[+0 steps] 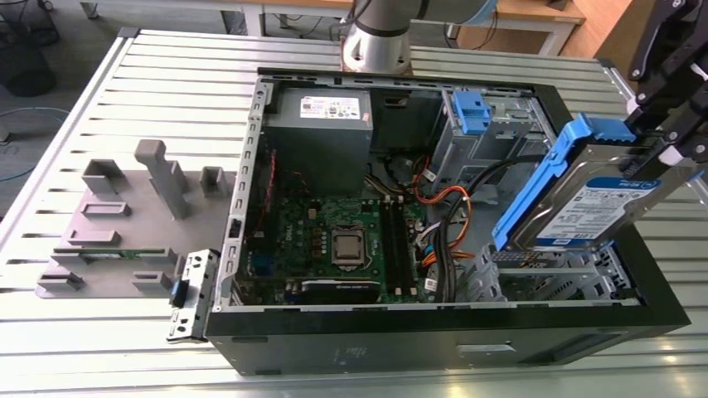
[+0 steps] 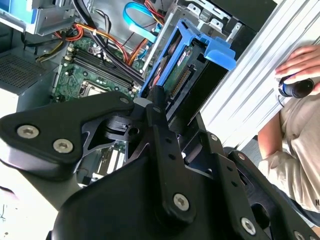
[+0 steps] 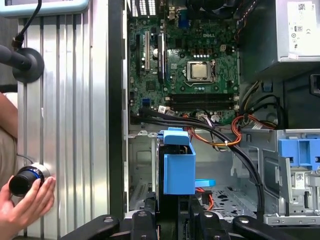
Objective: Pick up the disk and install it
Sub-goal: 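Insert the disk into the insertion slot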
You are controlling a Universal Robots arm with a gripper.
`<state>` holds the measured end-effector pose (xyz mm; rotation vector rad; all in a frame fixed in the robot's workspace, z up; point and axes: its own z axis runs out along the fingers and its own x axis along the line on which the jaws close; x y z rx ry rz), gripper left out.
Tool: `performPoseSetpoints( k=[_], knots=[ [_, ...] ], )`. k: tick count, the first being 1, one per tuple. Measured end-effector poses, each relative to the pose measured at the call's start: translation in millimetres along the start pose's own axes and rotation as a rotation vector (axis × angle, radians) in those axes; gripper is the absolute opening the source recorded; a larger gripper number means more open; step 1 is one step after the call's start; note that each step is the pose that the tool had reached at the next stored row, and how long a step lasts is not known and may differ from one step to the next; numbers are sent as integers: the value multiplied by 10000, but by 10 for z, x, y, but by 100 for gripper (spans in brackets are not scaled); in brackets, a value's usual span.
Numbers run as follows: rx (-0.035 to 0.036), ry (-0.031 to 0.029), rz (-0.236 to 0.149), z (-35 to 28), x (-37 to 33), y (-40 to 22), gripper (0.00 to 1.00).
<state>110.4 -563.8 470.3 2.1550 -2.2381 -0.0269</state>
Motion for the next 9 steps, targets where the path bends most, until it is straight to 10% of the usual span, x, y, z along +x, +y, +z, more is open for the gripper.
performPoseSetpoints(
  k=[9],
  knots=[
    [-10,0,0,86,-2,-55,35]
  ],
)
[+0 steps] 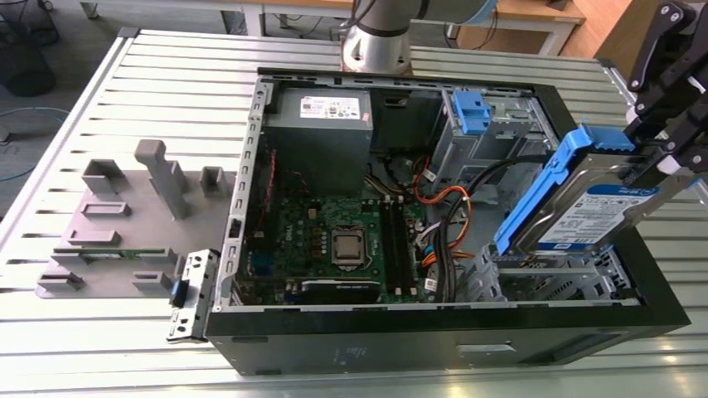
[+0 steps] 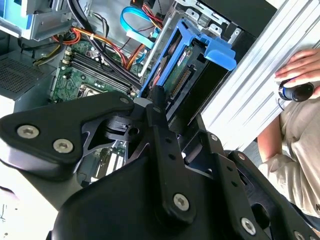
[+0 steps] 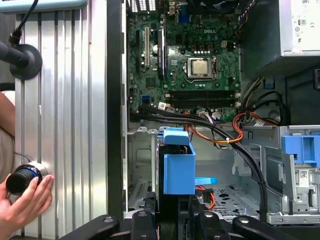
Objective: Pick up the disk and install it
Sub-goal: 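Insert the disk into the insertion slot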
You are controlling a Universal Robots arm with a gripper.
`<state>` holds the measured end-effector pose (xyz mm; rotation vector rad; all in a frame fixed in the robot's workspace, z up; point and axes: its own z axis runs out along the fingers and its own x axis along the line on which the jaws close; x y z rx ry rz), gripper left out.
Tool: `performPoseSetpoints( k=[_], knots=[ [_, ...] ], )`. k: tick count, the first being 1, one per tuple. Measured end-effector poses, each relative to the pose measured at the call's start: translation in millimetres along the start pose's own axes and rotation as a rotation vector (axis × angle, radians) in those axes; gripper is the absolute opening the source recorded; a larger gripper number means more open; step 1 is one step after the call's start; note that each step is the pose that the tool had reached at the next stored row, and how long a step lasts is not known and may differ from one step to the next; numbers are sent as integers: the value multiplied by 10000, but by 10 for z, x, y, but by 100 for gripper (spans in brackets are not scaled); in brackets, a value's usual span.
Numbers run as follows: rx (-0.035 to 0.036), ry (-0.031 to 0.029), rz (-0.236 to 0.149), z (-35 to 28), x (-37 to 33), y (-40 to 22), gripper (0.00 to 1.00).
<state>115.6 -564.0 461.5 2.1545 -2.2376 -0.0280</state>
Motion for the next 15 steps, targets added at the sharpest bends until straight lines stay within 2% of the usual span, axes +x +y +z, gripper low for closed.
performPoseSetpoints(
  k=[12,15],
  knots=[
    [0,11,-63,104,-2,-18,35],
    [0,13,-65,109,-2,-19,35]
  ],
)
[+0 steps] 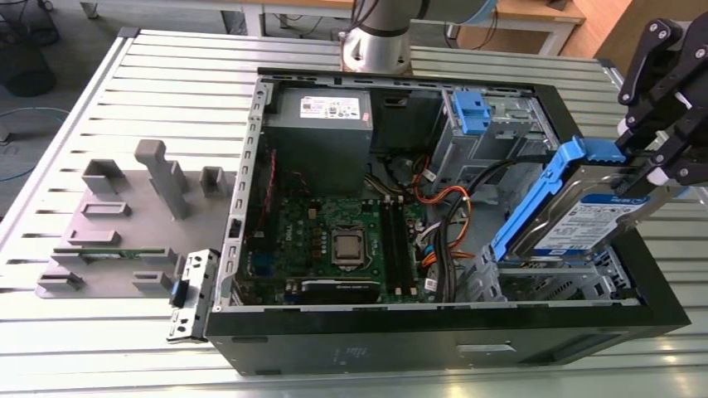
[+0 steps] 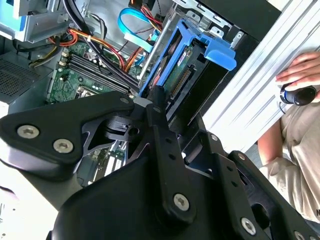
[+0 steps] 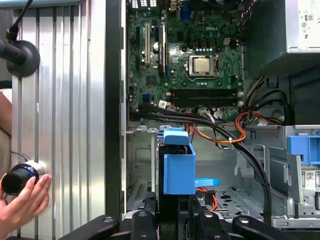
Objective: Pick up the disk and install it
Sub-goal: 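Insert the disk into the insertion slot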
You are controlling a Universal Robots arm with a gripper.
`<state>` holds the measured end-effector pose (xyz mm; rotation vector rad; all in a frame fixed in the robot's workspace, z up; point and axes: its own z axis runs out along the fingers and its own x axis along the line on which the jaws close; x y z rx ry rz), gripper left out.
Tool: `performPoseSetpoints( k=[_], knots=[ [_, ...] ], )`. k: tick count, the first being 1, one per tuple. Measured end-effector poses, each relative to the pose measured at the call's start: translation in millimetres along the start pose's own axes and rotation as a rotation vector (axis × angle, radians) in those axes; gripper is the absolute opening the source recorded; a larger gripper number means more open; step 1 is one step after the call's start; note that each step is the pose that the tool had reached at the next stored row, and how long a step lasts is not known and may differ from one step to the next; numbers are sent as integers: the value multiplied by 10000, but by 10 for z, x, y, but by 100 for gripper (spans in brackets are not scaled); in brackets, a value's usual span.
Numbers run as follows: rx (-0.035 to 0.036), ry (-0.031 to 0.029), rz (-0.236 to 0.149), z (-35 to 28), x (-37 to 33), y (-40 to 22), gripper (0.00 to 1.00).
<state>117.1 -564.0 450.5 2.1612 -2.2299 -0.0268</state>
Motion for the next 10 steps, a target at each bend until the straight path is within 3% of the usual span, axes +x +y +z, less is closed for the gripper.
performPoseSetpoints(
  k=[10],
  knots=[
    [0,-1,1,61,-1,-23,35]
  ],
)
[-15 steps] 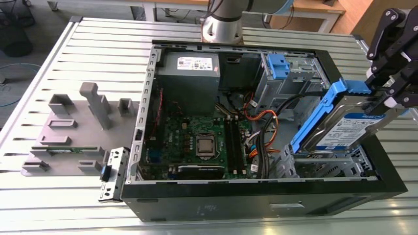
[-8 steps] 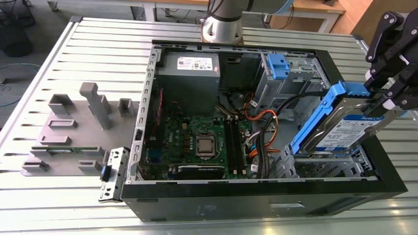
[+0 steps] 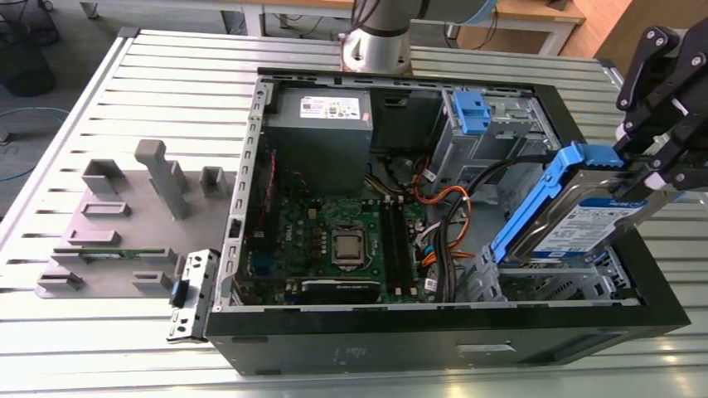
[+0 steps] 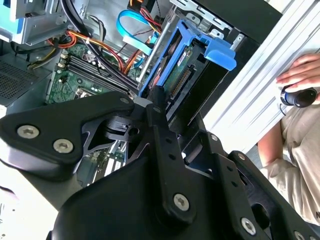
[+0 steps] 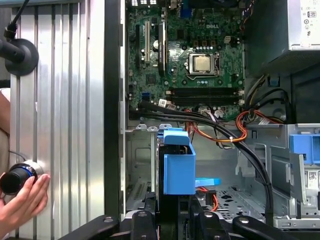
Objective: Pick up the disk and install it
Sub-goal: 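Insert the disk into the insertion slot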
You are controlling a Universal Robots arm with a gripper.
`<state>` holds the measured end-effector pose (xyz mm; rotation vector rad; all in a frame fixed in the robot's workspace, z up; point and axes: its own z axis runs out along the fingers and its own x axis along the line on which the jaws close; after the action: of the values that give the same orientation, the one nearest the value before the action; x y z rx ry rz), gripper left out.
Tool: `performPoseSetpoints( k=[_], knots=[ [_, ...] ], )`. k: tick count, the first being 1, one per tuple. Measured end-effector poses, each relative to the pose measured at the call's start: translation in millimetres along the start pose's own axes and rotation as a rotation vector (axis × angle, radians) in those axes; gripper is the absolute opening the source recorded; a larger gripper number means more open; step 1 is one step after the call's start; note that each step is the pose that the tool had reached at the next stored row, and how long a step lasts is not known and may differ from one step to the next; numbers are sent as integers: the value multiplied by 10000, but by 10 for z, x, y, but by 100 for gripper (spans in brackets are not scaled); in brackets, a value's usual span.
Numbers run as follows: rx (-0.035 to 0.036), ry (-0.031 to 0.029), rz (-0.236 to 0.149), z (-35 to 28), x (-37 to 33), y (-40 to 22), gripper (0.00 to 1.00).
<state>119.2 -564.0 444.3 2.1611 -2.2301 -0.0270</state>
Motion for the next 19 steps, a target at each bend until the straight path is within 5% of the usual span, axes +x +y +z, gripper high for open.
performPoseSetpoints(
  k=[19],
  knots=[
    [0,0,-5,316,-5,-12,35]
  ],
)
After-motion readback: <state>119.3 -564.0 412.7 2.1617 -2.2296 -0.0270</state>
